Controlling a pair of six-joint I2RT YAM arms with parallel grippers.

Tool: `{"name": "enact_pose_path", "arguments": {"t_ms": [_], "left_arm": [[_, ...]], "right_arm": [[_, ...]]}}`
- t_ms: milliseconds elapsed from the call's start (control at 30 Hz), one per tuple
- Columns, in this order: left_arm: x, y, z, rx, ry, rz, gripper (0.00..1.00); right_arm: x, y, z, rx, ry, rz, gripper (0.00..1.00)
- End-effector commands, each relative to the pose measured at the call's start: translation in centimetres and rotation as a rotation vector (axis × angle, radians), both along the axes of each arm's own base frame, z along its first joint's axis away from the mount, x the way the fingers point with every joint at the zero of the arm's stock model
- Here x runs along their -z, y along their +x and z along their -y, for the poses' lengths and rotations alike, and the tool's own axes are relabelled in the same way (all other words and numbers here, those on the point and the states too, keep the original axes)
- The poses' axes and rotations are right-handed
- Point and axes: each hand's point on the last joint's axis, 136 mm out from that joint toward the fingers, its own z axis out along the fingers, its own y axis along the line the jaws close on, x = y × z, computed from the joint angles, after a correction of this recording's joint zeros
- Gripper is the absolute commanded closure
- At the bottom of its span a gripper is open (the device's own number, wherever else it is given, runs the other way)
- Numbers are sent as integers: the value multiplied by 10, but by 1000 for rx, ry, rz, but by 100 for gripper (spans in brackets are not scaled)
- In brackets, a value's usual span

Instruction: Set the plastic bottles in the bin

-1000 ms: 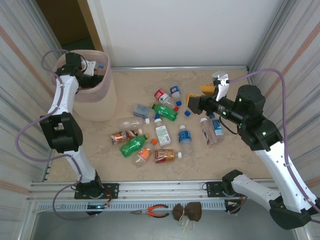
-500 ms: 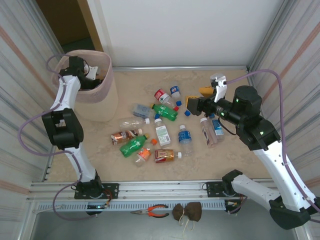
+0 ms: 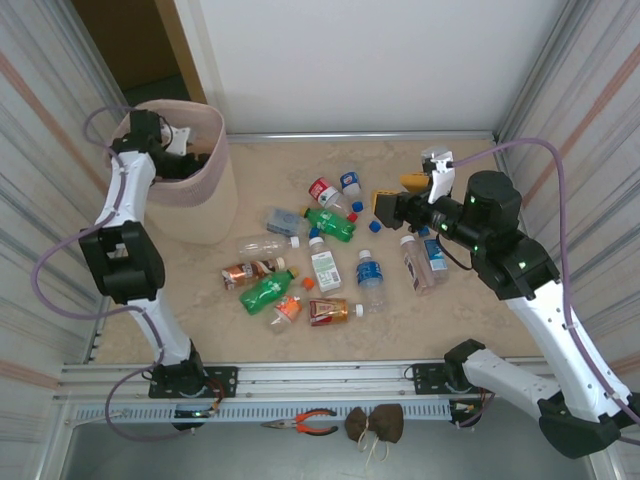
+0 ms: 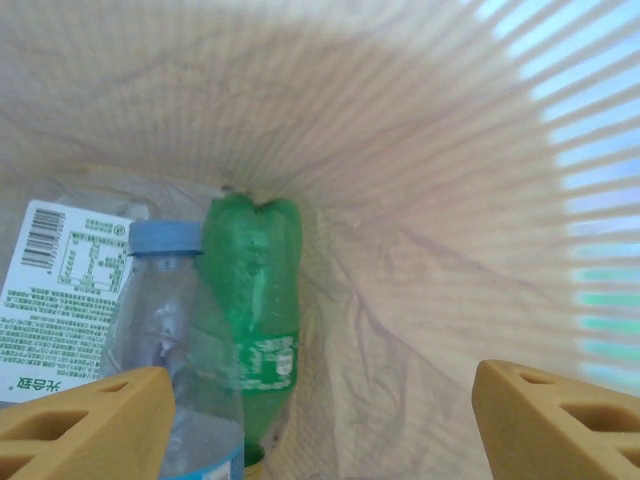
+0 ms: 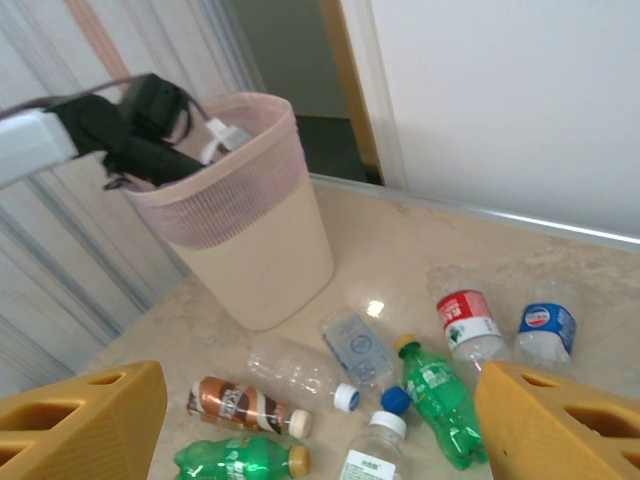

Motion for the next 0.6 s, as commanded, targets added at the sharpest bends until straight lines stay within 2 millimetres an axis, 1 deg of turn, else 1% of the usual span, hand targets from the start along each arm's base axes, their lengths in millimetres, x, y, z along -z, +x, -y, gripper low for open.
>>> {"name": "enact_pose_path", "arguments": {"t_ms": [0, 100, 300, 433, 567], "left_arm": [[-54, 0, 3, 3, -66, 143, 21], [-82, 1, 10, 27, -103, 210, 22], [-140, -6, 18, 43, -129, 351, 22], [-178, -23, 26, 76, -145, 440, 22], [-206, -50, 38, 103, -164, 508, 22]], "right_arm": [[3, 8, 11, 78, -8, -40, 21], [15, 12, 18, 125, -35, -84, 21], [53, 19, 33, 218, -107, -208, 22], [82, 20, 44, 259, -149, -299, 21], [107, 19, 57, 304, -190, -376, 21]]}}
